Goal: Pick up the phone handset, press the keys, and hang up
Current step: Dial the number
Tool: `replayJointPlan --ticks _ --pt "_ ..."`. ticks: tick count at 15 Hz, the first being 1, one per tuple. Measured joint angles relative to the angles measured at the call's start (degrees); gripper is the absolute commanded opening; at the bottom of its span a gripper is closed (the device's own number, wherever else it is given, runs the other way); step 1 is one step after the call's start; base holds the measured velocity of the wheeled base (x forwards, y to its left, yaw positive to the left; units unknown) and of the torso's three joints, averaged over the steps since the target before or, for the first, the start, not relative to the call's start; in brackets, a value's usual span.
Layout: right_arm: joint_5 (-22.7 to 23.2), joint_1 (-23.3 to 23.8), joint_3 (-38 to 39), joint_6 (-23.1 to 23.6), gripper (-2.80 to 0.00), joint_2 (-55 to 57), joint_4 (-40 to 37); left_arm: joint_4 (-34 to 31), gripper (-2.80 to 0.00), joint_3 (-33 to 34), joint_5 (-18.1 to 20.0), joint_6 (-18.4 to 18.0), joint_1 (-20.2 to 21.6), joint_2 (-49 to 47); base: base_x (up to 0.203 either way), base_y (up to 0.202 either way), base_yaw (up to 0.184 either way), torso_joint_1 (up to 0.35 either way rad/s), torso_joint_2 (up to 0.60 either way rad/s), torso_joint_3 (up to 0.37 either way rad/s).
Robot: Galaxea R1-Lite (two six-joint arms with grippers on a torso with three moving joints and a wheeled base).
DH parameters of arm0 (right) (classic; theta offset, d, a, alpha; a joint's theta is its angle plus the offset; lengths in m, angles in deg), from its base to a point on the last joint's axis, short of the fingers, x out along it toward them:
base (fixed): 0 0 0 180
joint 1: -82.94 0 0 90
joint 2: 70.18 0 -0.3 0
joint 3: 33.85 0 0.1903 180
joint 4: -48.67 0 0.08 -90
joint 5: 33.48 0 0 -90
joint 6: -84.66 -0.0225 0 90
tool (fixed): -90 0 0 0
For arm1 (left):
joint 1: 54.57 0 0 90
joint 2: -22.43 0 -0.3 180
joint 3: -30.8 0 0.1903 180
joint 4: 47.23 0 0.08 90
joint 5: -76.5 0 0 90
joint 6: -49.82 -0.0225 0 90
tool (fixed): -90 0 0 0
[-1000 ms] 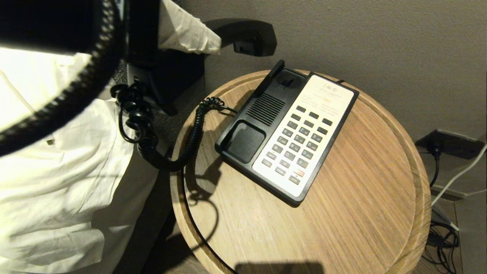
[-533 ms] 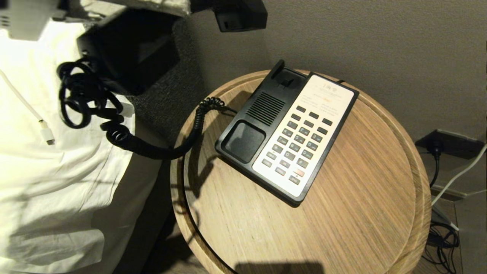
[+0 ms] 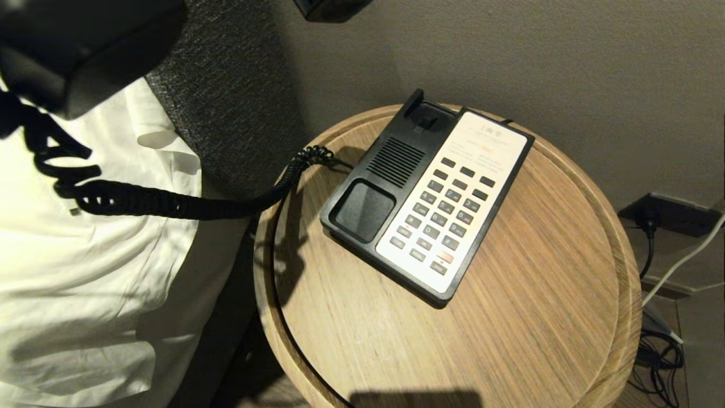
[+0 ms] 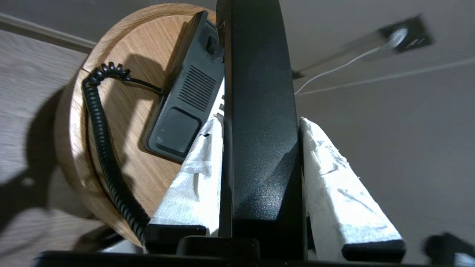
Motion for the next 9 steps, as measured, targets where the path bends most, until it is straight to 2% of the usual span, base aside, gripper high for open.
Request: replayJointPlan --ticks 9 --pt "0.0 0.0 0.0 0.0 -2.8 0.0 0.0 0.4 -2.8 0.0 -0.2 9.6 0.1 5.0 0.0 0.0 0.0 0.0 0.0 0.0"
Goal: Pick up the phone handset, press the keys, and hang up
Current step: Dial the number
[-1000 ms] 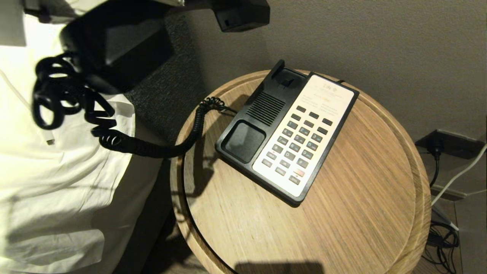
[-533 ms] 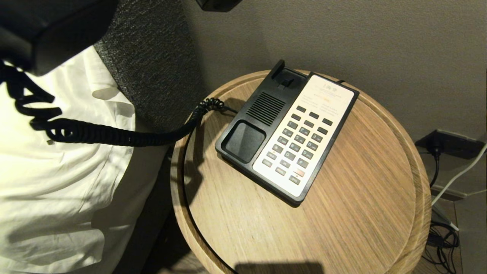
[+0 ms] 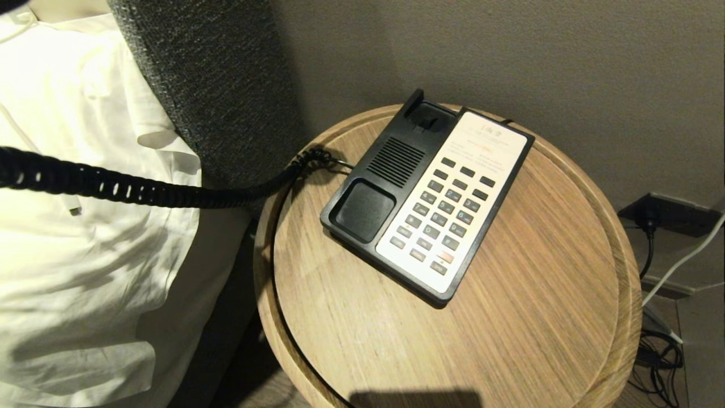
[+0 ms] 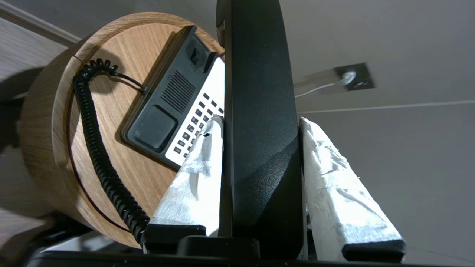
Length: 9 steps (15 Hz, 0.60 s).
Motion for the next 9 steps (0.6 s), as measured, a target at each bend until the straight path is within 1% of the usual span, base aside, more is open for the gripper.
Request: replayJointPlan --ticks 5,7,9 --pt "0.0 0.0 0.0 0.0 -2.8 0.0 0.0 0.8 -2.8 2.7 0.0 2.6 0.1 2.9 0.0 0.0 0.0 0.0 0.0 0.0" --pt "0.0 0.0 0.0 0.0 -2.8 0.0 0.0 2.8 -2.8 4.6 0.0 2.8 0.1 3.8 0.0 0.0 0.0 0.0 0.0 0.0" --pt "0.0 0.0 0.0 0.0 -2.8 0.0 0.0 3.2 -2.8 5.8 0.0 2.9 0.1 4.3 0.0 0.0 0.0 0.0 0.0 0.0"
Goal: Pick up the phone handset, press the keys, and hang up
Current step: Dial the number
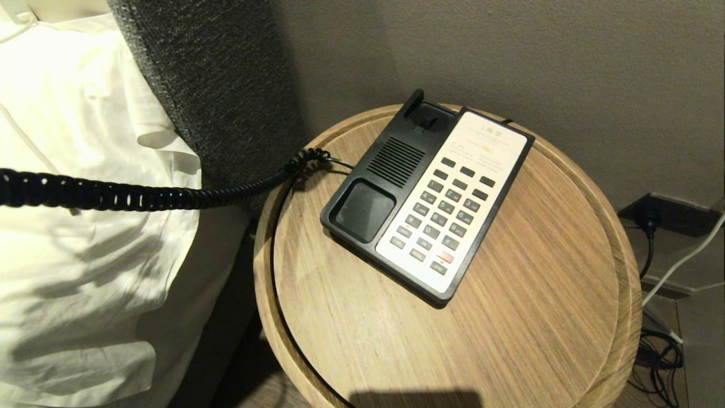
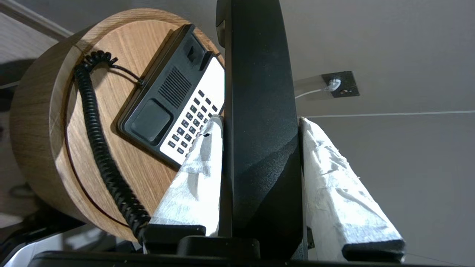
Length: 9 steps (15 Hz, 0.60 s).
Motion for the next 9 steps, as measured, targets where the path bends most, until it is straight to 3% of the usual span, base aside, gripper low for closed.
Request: replayJointPlan --ticks 9 --pt "0.1 0.0 0.0 0.2 -2.8 0.0 0.1 1.3 -2.8 0.9 0.2 -0.4 0.0 1.1 0.0 0.0 0.0 0.0 0.0 0.0"
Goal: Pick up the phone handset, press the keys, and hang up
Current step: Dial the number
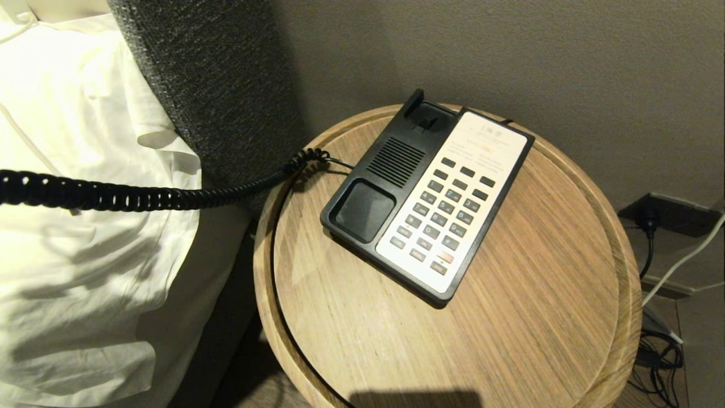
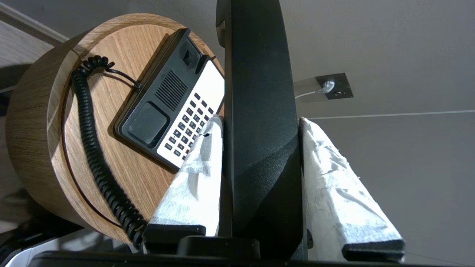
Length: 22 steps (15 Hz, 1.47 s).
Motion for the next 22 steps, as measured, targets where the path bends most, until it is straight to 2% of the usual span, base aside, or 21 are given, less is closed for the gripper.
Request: replayJointPlan --ticks 7,9,12,14,16,19,21,22 --pt "0.4 0.0 -1.9 -2.4 -2.8 0.0 0.1 0.0 -2.8 0.5 -0.1 -0.3 -0.1 0.5 0.0 0.0 0.0 0.0 0.0 0.0" --pt "3.6 0.0 -10.6 -4.1 -2.8 0.0 -5.1 0.0 -2.8 0.8 -0.2 -0.3 -0.1 0.6 0.0 0.0 0.0 0.0 0.0 0.0" --pt "11.5 0.0 -31.3 -8.1 -2.8 0.3 -22.2 0.0 -2.8 0.9 -0.3 -0.4 -0.1 0.5 0.0 0.0 0.0 0.0 0.0 0.0" --pt "15.8 0.1 -42.3 -11.5 -2.8 3.2 -32.0 0.1 -2.8 1.0 -0.4 -1.4 -0.1 0.3 0.0 0.0 0.0 0.0 0.0 0.0" --pt "20.4 0.2 -49.3 -13.2 -2.8 10.7 -36.1 1.2 -2.8 1.0 -0.3 -1.9 -0.1 0.1 0.0 0.0 0.0 0.0 0.0 0.0" --pt "27.9 0.4 -55.6 -12.1 -2.8 28.5 -34.6 2.7 -2.8 2.4 -0.3 -2.0 -0.1 -0.2 0.0 0.0 0.0 0.0 0.0 0.0" --pt "29.8 -0.7 -59.2 -11.2 -2.8 40.9 -32.3 5.1 -2.8 3.8 -0.1 -2.1 -0.1 -0.4 0.0 0.0 0.0 0.0 0.0 0.0" --pt "29.1 -2.9 -61.8 -11.0 -2.8 47.2 -31.5 5.3 -2.8 4.3 -0.2 -2.1 -0.1 -0.5 0.0 0.0 0.0 0.0 0.0 0.0"
